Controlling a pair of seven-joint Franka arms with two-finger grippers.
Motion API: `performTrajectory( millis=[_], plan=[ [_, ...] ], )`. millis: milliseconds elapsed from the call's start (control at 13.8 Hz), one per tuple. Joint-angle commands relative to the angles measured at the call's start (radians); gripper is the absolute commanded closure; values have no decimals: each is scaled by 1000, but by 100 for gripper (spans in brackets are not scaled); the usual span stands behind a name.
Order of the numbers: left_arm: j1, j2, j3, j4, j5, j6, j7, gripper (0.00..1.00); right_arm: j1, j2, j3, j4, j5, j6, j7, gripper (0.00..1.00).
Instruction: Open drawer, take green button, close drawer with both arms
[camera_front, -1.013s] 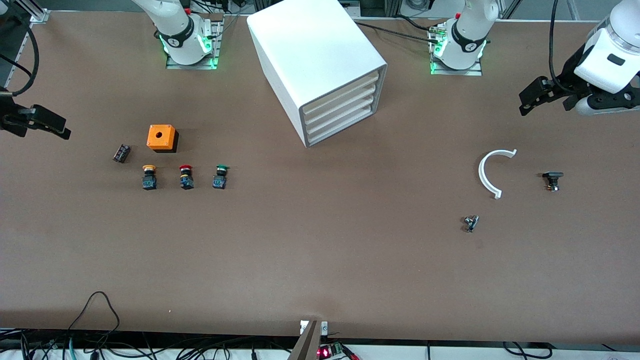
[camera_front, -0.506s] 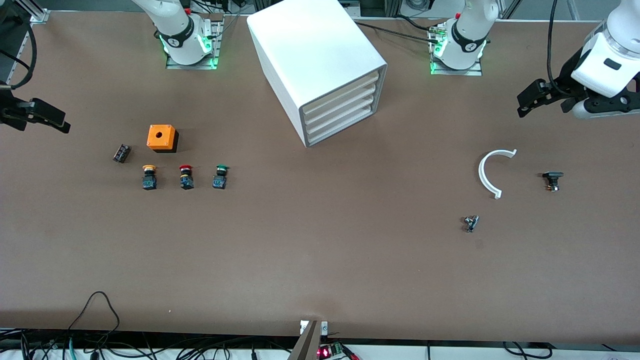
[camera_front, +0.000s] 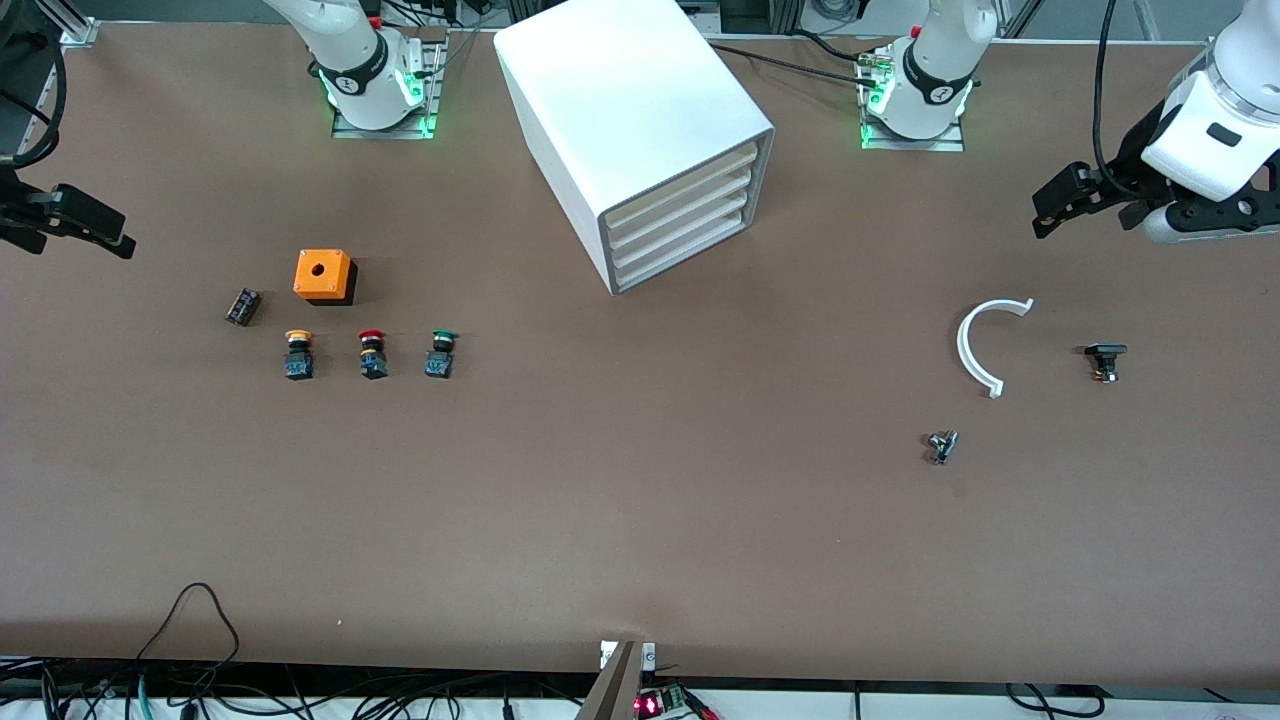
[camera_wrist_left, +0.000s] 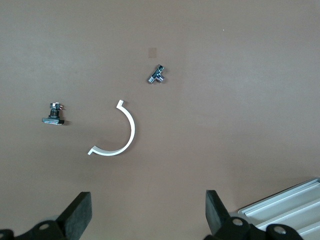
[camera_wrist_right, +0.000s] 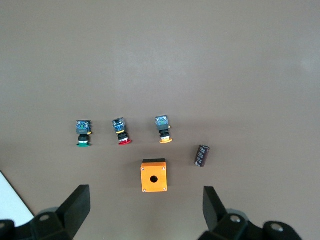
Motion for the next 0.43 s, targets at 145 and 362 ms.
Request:
performTrajectory(
  millis=[145,362],
  plan=[
    [-13,14,11,33,-17,-20,17,0,3,-17,2,-18,1,-6,-16,0],
    [-13,16,11,33,-17,-20,18,0,3,-17,0,-18,1,-6,-14,0]
  ],
)
